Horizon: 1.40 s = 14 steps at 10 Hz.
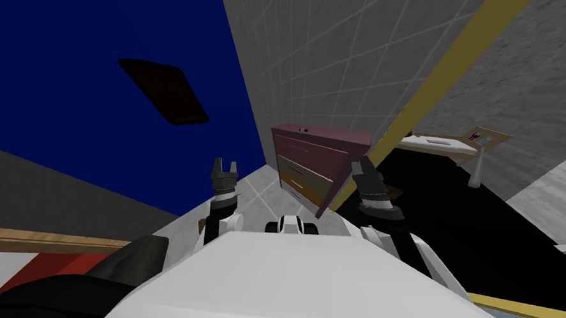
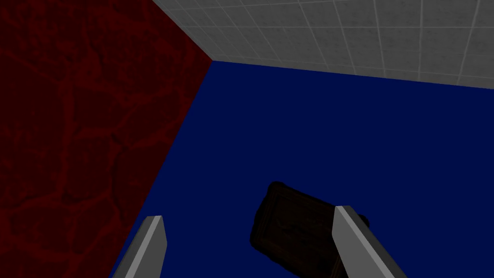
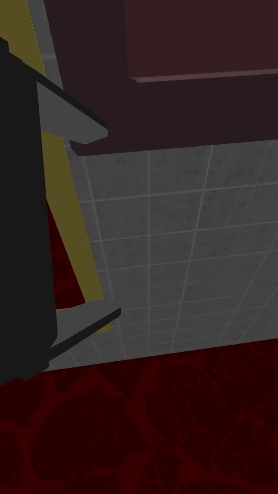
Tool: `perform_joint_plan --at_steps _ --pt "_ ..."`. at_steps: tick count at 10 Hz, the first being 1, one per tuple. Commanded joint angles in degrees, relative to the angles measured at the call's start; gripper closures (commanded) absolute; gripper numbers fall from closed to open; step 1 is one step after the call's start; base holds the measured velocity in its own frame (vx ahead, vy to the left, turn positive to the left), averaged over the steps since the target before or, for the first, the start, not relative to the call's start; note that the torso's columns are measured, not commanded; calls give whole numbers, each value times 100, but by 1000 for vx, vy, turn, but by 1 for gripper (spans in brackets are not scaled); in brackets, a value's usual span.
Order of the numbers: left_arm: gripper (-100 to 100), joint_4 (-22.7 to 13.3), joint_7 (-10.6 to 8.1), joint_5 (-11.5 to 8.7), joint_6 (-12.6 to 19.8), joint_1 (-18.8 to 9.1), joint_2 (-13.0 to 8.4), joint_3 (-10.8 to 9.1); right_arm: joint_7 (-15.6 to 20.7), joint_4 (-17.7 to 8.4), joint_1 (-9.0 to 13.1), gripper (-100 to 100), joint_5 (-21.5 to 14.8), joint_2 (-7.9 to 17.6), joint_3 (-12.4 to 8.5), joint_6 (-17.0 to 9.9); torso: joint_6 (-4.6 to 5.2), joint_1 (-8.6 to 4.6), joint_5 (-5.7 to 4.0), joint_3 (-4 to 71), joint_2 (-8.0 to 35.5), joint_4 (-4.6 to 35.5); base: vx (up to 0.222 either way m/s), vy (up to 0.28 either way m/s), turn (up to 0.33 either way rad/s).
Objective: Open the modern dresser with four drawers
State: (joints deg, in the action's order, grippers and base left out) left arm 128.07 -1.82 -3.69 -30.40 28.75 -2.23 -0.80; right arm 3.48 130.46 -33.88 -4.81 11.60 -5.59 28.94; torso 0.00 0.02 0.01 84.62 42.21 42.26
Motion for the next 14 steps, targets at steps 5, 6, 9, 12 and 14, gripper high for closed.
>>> perform_joint_plan --at_steps 5,6,9,12,14 --pt "0 0 0 0 0 0 0 0 941 339 -589 -100 -1123 525 -395 -727 0 -14 -5 -7 10 4 167 150 -178" --pt "0 0 0 0 0 0 0 0 1096 389 -685 -100 -1295 617 -461 -850 -1 0 -1 -3 5 1 190 170 -176" --pt "0 0 0 0 0 -1 0 0 1412 475 -877 -100 -1722 819 -595 -1104 -3 -10 -2 -13 23 5 140 153 -123" --pt "0 0 0 0 0 -1 0 0 1897 557 -1160 -100 -2252 1155 -798 -1505 -1 10 3 3 -5 -1 154 178 -207" --pt "0 0 0 0 0 -2 0 0 2060 569 -1251 -100 -2520 1272 -867 -1644 -4 -18 -4 -9 15 4 97 122 -84"
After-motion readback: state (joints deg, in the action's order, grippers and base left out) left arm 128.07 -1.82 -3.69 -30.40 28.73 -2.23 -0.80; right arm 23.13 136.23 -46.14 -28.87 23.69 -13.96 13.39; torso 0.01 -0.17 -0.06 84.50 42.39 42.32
